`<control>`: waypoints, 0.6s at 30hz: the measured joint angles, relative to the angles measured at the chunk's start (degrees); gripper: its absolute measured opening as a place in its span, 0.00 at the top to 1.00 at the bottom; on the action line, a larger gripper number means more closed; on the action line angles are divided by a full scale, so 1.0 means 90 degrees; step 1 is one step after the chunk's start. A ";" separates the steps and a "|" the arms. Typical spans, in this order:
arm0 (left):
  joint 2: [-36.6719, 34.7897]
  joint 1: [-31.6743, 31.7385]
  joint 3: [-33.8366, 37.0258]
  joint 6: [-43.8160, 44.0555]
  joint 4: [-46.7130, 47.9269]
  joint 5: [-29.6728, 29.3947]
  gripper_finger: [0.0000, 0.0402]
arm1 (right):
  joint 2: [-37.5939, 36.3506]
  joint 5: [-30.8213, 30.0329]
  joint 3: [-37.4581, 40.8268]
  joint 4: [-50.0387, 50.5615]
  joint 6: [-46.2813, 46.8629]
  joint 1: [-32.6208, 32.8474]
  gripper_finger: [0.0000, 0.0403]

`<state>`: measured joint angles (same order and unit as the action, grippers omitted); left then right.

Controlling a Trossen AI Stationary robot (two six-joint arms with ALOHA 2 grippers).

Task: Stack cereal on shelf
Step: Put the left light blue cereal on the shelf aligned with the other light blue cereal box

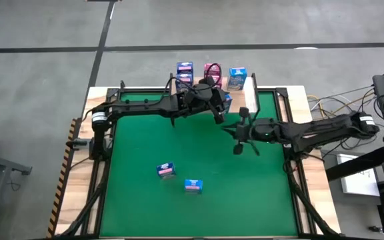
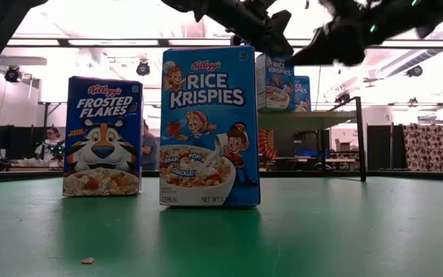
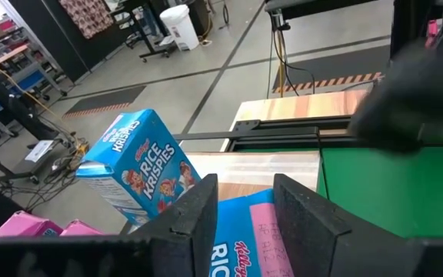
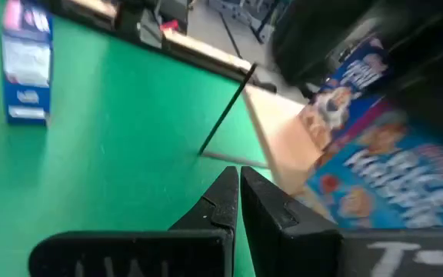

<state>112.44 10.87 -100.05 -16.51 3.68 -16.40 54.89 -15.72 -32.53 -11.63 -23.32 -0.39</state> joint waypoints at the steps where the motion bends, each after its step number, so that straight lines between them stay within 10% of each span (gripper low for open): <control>1: 0.0000 0.0000 0.0000 -0.0016 0.0005 0.0002 0.72 | 0.0139 0.0001 0.0067 -0.0225 -0.0038 -0.0024 0.98; 18: 0.0000 0.0012 0.0000 -0.0061 0.0019 0.0004 0.72 | 0.2110 -0.0701 0.0269 -0.2752 -0.0565 -0.0499 0.98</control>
<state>112.44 10.98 -100.05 -17.06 3.86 -16.37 73.89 -22.02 -30.11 -36.40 -28.41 -4.87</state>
